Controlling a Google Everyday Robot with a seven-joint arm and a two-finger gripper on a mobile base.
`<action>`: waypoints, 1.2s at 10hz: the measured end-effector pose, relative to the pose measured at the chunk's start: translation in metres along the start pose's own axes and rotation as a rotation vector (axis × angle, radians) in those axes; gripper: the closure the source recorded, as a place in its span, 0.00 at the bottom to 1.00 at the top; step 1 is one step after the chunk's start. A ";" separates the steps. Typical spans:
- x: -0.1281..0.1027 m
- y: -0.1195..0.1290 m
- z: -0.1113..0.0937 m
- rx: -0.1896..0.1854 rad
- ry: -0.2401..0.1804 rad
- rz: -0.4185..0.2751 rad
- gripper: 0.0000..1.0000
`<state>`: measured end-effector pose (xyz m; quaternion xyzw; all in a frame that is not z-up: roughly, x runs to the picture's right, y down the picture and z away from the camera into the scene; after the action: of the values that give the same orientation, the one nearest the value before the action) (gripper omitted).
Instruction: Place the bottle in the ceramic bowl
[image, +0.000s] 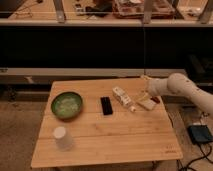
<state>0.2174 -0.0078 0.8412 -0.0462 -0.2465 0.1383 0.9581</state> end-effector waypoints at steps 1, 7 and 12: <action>-0.005 -0.003 -0.001 0.012 -0.003 -0.026 0.20; -0.042 -0.005 -0.006 0.031 -0.121 -0.036 0.20; -0.050 -0.007 -0.010 0.027 -0.125 -0.023 0.20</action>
<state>0.1814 -0.0293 0.8107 -0.0215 -0.3043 0.1333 0.9430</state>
